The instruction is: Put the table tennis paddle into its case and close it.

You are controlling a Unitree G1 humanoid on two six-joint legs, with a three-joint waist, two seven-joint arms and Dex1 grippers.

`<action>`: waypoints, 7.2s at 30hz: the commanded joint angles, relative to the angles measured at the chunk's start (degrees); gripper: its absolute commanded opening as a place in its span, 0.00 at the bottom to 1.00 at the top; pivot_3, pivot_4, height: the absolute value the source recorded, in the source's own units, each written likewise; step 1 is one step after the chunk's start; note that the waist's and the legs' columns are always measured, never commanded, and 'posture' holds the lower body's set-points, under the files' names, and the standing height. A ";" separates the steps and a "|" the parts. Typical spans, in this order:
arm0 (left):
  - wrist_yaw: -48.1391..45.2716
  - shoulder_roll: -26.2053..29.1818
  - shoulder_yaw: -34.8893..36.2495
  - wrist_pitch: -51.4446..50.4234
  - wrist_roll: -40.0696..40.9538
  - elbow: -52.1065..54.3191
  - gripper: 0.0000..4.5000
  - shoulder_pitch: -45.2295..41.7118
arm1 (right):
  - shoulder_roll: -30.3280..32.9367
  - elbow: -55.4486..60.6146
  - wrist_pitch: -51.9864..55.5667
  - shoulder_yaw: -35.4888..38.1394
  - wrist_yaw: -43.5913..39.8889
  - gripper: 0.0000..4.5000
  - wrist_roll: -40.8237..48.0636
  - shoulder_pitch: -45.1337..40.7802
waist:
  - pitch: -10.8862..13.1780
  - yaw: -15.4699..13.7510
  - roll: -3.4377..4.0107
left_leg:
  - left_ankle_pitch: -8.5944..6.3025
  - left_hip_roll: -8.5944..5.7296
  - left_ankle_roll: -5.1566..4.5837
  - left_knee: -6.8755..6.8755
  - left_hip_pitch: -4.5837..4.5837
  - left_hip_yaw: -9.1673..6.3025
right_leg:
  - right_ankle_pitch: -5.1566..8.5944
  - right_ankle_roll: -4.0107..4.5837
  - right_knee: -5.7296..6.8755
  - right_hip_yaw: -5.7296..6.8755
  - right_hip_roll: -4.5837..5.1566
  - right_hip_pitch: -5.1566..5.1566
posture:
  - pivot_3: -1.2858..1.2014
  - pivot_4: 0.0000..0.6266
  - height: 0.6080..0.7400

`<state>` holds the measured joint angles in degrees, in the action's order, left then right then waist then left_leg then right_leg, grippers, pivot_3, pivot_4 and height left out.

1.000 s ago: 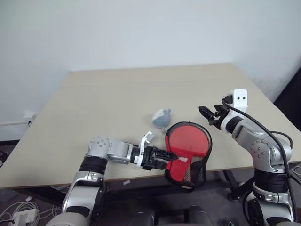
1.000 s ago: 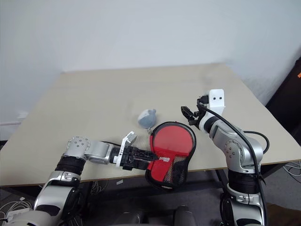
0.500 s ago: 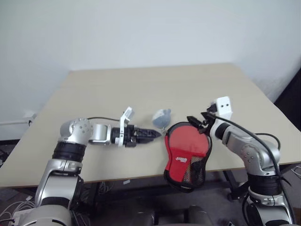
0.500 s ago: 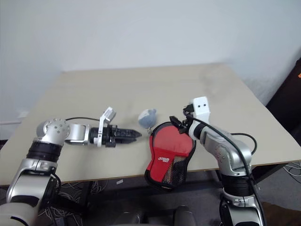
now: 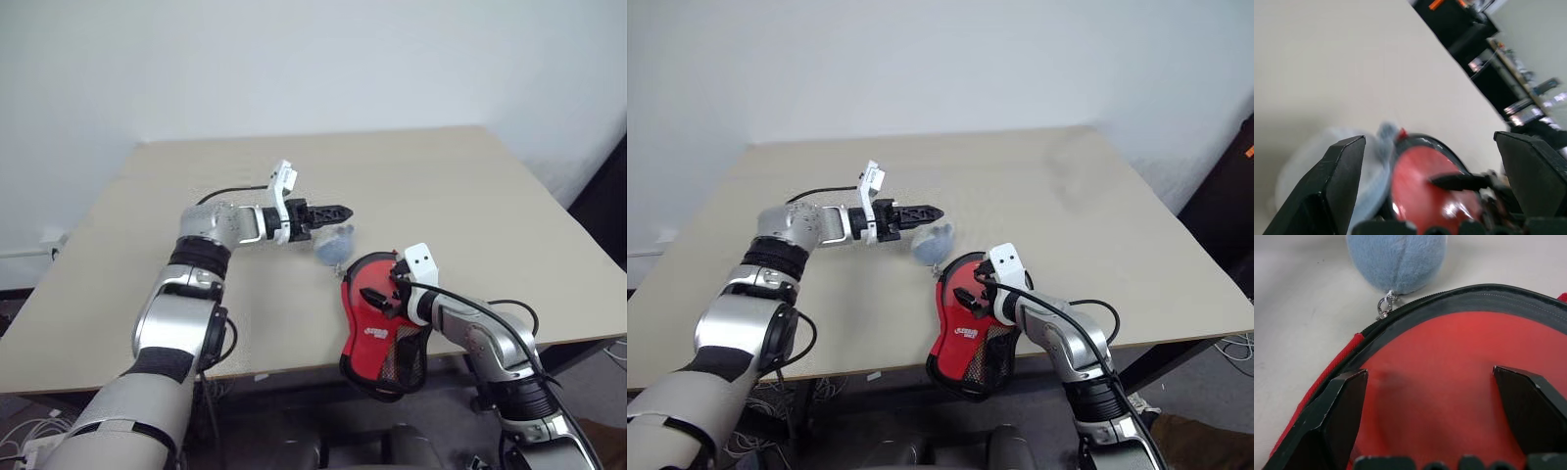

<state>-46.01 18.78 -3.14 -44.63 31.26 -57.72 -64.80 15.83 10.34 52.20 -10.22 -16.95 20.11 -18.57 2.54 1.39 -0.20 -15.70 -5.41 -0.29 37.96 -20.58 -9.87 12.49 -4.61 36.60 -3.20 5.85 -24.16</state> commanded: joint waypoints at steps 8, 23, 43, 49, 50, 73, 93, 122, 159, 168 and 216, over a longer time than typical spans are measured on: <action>0.28 -7.41 -5.99 17.56 -19.11 -6.40 1.00 -0.94 | -1.96 -3.14 -2.17 1.51 1.34 1.00 -3.69 -2.07 | 0.01 -0.10 -0.04 | -0.11 -0.02 -0.24 0.15 0.02 0.03 | -0.06 0.00 0.01 0.12 0.00 0.15 | 0.52 0.00 1.00; -0.55 -6.68 -6.57 18.07 -29.18 -7.40 0.71 2.18 | -2.25 -4.73 0.81 0.52 0.56 1.00 -5.60 -2.41 | 0.00 0.02 -0.04 | -0.14 -0.02 -0.29 0.19 0.35 -0.05 | -0.05 -0.03 0.00 0.31 0.00 0.53 | 0.52 0.00 1.00; 7.88 -11.35 -1.85 23.67 -31.62 -12.13 0.23 -2.90 | -0.78 -7.50 7.50 -3.88 -2.84 1.00 -7.87 -2.92 | -0.13 -0.12 -0.24 | -0.15 -0.01 -0.30 0.17 0.77 -0.16 | -0.02 -0.07 -0.01 0.43 0.02 0.97 | 0.52 0.00 1.00; 13.90 -13.93 1.12 28.62 -31.54 -16.20 0.23 -7.42 | -0.15 -8.13 7.23 -5.89 -2.49 1.00 -10.30 -3.28 | -0.12 -0.09 -0.26 | -0.15 0.00 -0.29 0.18 0.77 -0.13 | -0.02 -0.08 -0.01 0.44 0.02 0.97 | 0.52 0.00 1.00; 14.86 -14.38 1.69 29.22 -31.50 -16.63 0.23 -7.92 | -0.06 -8.02 7.19 -6.16 -2.50 1.00 -10.57 -3.22 | -0.12 -0.09 -0.26 | -0.15 0.00 -0.29 0.17 0.77 -0.13 | -0.02 -0.08 -0.01 0.44 0.02 0.97 | 0.52 0.00 1.00; 20.52 -31.54 6.50 40.23 -33.40 -18.92 0.23 -9.53 | 0.55 -2.47 9.42 -5.49 -1.86 1.00 -11.76 -0.44 | -0.11 -1.62 -0.23 | -0.14 -0.05 -0.29 0.18 0.73 -0.13 | 0.02 -0.15 -0.01 0.55 0.07 1.01 | 0.52 0.00 1.00; 3.17 -23.63 8.06 38.55 -31.23 -17.66 0.92 -8.28 | 2.05 -1.46 5.22 -3.57 -2.90 1.00 -11.77 -0.23 | -0.11 -1.35 -0.21 | -0.15 -0.03 -0.29 0.18 0.74 -0.13 | 0.03 -0.16 -0.01 0.59 0.05 1.01 | 0.52 0.00 1.00; -30.54 -4.01 -2.21 9.65 -22.08 25.31 0.92 17.02 | 1.54 -4.52 -2.80 12.35 -1.49 1.00 -8.16 -10.51 | -0.05 0.04 -0.13 | -0.14 0.00 -0.28 0.08 0.58 -0.18 | -0.20 0.22 0.07 0.40 0.02 0.69 | 0.52 0.00 1.00; -11.64 -10.25 -17.36 16.33 -27.71 29.00 0.92 26.00 | -5.05 -55.40 -24.88 14.89 -1.60 0.55 -10.57 -33.32 | -0.11 1.50 0.11 | -0.14 0.00 -0.29 -0.05 0.88 -0.11 | -0.23 0.28 0.08 0.07 -0.02 0.82 | 0.52 0.00 1.00; -10.54 -10.96 -18.44 15.20 -28.08 28.30 0.92 26.00 | -4.20 -45.28 -21.18 16.34 -2.39 0.01 -8.00 -29.21 | -0.14 1.46 0.15 | -0.14 -0.03 -0.29 -0.03 0.88 -0.14 | -0.23 0.28 0.08 0.08 -0.01 0.85 | 0.52 0.00 1.00; -8.63 -21.28 -27.74 19.75 -38.25 13.29 0.92 15.89 | 3.29 -3.41 -1.82 21.96 12.81 0.01 -9.66 -6.17 | -0.13 -1.53 0.19 | -0.13 -0.02 -0.37 0.08 0.94 0.06 | 0.02 -0.11 -0.06 0.35 0.02 1.23 | 0.52 0.00 1.00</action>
<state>-53.44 -3.35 -28.36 -21.70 -4.06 -41.40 -48.98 18.53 3.36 50.58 10.59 -4.67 10.64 -23.92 2.41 -0.14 0.00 -15.83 -5.43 -0.66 38.02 -19.64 -9.83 12.51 -4.73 36.53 -2.84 5.86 -22.95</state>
